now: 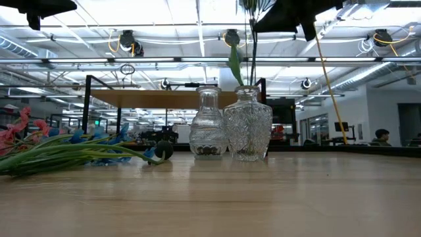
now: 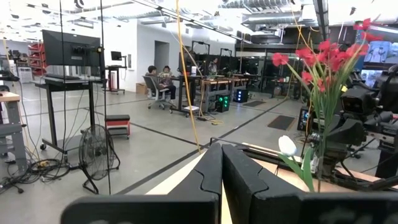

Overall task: Pick and place flowers into a vace then onto a shelf
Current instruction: Put the red flowers into the right transparent vase

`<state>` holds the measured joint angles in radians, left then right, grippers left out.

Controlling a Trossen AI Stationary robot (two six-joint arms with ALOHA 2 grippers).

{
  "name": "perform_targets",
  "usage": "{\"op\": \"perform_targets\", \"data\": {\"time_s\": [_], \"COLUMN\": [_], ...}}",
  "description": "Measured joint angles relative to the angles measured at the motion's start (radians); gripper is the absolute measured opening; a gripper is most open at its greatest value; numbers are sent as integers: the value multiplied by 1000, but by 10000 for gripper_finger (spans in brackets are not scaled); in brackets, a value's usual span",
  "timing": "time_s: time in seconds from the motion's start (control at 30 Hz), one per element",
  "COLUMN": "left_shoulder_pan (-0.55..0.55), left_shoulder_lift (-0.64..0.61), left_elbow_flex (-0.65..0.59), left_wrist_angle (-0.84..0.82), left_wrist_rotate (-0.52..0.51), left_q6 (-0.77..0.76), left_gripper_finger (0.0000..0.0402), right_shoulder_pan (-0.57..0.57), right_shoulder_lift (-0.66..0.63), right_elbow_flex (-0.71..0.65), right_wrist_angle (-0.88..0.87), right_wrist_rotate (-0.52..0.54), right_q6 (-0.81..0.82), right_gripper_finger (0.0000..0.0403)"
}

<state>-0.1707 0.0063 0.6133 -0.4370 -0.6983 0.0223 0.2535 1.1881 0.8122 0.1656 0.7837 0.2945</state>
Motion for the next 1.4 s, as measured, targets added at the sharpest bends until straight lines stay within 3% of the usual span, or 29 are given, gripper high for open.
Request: {"op": "perform_targets", "data": {"time_s": [0.3,1.0,1.2,1.4], "left_shoulder_pan": [0,0,0,0], "left_shoulder_lift": [0,0,0,0], "left_elbow_flex": [0,0,0,0], "left_wrist_angle": [0,0,-2,0], "left_wrist_rotate": [0,0,9,9], "left_q6": [0,0,0,0], "left_gripper_finger": [10,10,10,10], "right_shoulder_pan": [0,-1,7,16], "right_shoulder_lift": [28,251,273,275], "right_elbow_flex": [-1,-27,-84,-146], "right_wrist_angle": [-28,-5,61,224], "right_wrist_rotate": [-41,-83,-79,-76], "right_q6": [8,90,135,61], "right_gripper_finger": [0,2,29,92]}}
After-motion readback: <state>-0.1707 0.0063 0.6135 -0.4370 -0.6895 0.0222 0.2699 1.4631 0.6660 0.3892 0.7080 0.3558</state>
